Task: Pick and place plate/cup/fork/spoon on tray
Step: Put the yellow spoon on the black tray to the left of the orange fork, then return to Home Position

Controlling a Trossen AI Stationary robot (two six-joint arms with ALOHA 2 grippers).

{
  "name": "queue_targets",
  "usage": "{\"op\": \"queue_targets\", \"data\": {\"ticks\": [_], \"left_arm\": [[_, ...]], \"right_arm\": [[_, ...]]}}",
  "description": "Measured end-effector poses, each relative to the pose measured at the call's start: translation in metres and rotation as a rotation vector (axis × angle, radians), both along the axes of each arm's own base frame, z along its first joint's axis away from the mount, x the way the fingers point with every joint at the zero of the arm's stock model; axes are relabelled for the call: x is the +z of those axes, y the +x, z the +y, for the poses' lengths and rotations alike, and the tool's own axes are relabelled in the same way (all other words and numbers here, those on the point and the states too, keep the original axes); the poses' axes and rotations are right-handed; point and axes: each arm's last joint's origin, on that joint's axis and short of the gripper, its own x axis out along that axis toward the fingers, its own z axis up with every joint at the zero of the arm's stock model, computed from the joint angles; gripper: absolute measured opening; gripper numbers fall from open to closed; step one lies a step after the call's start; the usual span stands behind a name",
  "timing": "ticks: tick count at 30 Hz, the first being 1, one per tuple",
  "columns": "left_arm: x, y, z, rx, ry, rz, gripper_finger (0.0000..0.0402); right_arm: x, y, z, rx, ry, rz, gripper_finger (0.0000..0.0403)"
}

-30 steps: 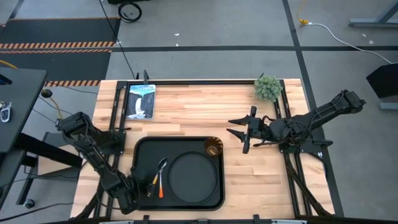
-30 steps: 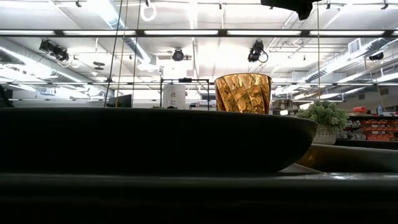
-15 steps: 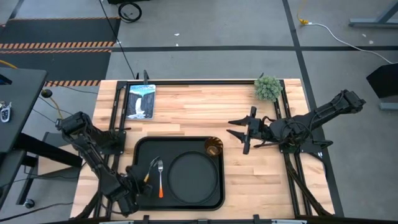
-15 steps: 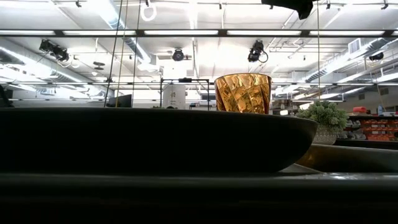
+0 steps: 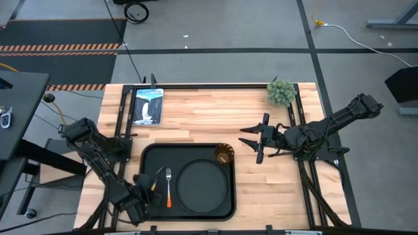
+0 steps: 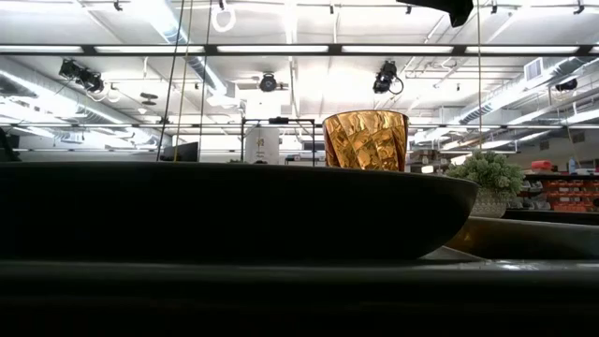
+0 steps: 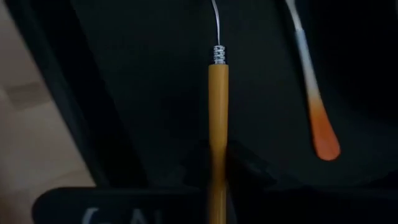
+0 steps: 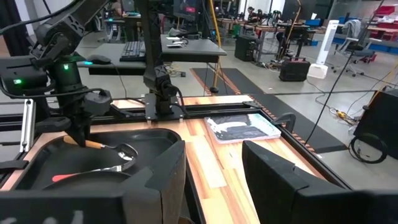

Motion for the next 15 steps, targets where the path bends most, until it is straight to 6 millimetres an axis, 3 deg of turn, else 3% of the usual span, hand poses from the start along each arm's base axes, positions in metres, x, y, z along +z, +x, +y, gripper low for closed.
{"op": "queue_targets", "data": {"ticks": [15], "left_arm": [[-0.0024, 0.0098, -0.0047, 0.009, -0.057, -0.046, 0.0138]], "right_arm": [[0.0008, -0.0001, 0.0014, 0.021, 0.004, -0.007, 0.0165]]}}
